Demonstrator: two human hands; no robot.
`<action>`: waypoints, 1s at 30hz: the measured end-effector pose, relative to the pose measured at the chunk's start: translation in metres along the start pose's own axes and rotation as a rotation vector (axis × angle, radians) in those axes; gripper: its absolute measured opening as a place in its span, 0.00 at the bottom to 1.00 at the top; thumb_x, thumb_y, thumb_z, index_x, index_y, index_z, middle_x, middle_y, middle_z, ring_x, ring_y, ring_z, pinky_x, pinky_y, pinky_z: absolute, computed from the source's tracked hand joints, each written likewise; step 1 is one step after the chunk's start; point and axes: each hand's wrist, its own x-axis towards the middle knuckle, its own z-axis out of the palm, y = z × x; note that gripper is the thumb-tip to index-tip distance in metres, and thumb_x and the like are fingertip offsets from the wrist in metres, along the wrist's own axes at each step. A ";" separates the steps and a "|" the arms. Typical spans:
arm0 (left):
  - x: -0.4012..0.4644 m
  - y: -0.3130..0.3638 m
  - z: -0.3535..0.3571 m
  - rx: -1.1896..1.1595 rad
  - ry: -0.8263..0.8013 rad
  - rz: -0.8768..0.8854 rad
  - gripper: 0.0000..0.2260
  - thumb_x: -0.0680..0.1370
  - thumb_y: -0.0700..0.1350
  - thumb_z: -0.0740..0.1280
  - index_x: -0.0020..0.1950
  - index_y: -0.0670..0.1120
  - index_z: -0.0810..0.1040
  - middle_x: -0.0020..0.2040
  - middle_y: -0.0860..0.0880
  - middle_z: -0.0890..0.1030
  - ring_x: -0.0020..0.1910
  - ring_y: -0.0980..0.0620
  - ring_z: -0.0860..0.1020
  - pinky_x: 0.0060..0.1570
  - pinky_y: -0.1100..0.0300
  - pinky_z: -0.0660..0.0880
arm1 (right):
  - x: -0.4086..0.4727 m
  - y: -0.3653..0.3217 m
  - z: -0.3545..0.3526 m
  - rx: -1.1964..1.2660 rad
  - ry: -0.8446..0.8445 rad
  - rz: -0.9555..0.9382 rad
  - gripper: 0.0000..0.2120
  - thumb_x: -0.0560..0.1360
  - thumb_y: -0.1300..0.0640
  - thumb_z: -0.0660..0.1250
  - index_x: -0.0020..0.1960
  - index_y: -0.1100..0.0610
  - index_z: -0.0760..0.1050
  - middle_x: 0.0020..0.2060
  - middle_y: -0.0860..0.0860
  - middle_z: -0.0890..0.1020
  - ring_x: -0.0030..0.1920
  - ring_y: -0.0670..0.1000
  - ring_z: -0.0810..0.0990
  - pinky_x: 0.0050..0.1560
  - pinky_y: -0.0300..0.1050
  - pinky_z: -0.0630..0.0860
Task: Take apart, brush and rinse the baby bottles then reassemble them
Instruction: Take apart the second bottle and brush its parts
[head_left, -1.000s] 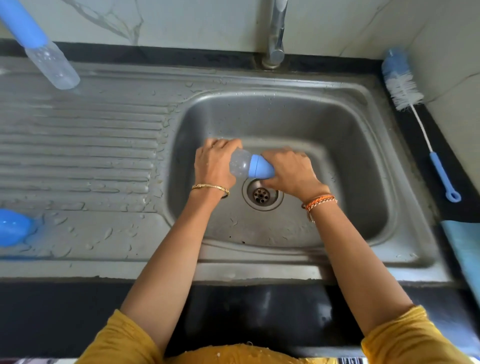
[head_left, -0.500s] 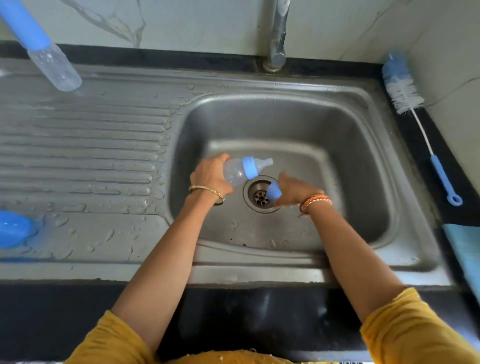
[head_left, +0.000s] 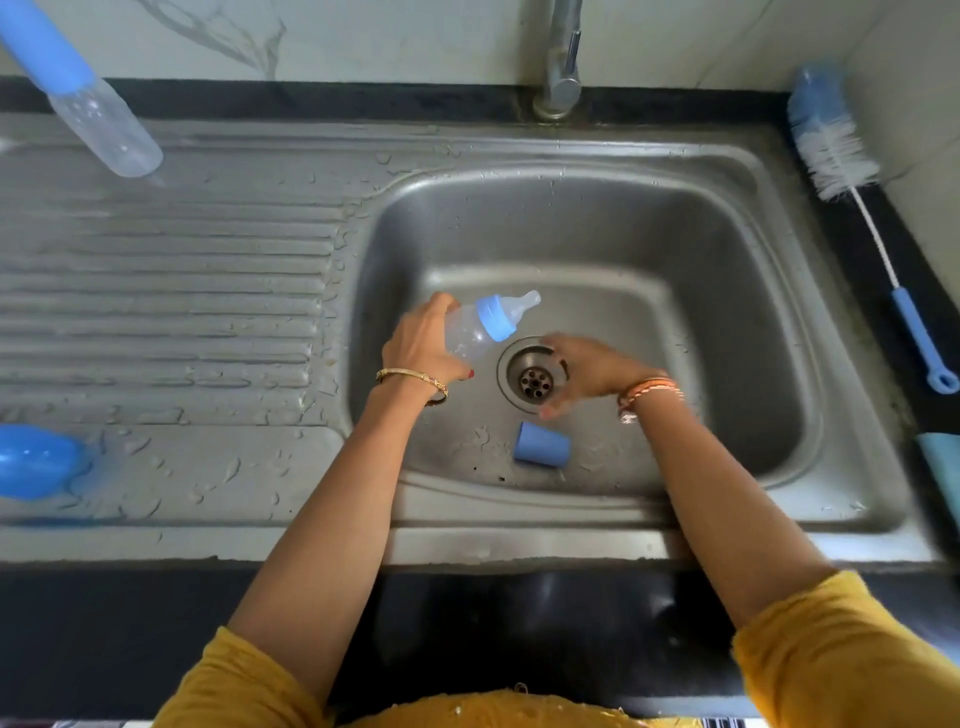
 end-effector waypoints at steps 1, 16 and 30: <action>0.000 -0.001 -0.001 0.015 0.017 0.021 0.32 0.64 0.41 0.77 0.64 0.49 0.68 0.62 0.50 0.73 0.61 0.47 0.71 0.46 0.56 0.69 | -0.007 -0.002 -0.014 0.133 0.121 0.006 0.43 0.62 0.56 0.79 0.71 0.57 0.61 0.62 0.53 0.72 0.57 0.51 0.74 0.57 0.40 0.69; 0.008 0.006 0.018 0.261 0.510 0.881 0.24 0.60 0.34 0.62 0.54 0.50 0.72 0.50 0.49 0.76 0.55 0.46 0.69 0.56 0.47 0.73 | -0.022 -0.036 -0.010 0.441 -0.047 0.041 0.07 0.66 0.63 0.73 0.38 0.62 0.75 0.27 0.54 0.75 0.27 0.49 0.73 0.30 0.40 0.72; -0.015 0.022 0.000 0.073 -0.045 0.129 0.24 0.57 0.49 0.77 0.52 0.49 0.81 0.41 0.49 0.80 0.42 0.48 0.75 0.39 0.62 0.72 | -0.015 -0.041 -0.003 -0.606 0.650 -0.149 0.18 0.57 0.63 0.73 0.46 0.57 0.74 0.38 0.53 0.80 0.38 0.57 0.79 0.34 0.40 0.62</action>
